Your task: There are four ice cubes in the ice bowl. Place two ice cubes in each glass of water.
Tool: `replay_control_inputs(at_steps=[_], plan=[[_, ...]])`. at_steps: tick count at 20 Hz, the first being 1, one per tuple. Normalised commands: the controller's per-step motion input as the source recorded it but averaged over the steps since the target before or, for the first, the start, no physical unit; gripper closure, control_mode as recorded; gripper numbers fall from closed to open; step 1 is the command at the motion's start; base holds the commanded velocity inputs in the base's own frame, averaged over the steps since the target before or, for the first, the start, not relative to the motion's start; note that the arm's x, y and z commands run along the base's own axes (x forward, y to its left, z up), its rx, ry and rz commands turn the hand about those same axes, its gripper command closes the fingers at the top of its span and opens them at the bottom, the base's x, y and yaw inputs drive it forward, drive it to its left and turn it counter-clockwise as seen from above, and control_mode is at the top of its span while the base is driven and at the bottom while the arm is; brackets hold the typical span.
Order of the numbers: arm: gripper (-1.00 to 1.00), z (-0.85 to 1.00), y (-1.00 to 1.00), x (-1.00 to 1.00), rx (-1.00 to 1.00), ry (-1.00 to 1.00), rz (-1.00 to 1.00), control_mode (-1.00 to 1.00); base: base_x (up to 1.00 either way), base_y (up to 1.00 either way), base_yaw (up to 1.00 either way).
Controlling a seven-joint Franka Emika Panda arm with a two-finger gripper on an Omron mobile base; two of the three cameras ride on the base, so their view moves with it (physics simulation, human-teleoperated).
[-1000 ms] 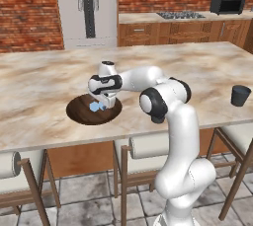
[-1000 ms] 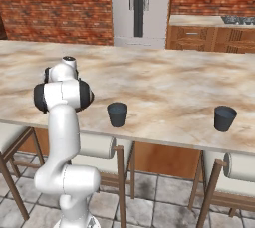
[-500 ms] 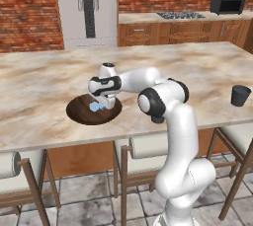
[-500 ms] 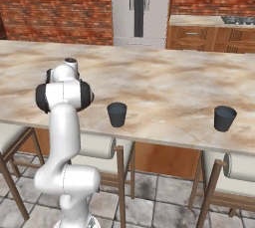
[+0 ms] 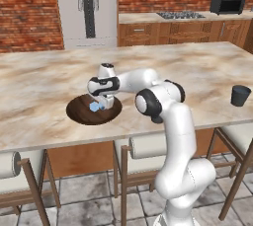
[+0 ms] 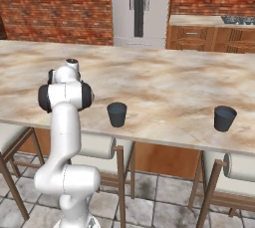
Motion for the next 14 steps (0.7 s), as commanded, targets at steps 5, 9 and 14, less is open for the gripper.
replay_control_inputs(at_steps=[5,9,14], plan=[[-1.0,-0.14,0.15,0.18,0.0,0.0,0.0,-1.0,0.0,0.0,0.0],[-1.0,-0.13,0.13,0.23,0.0,0.0,0.0,-1.0,0.0,0.0,0.0],[-1.0,-0.08,0.03,0.13,0.0,0.0,0.0,-1.0,0.0,0.0,0.0]])
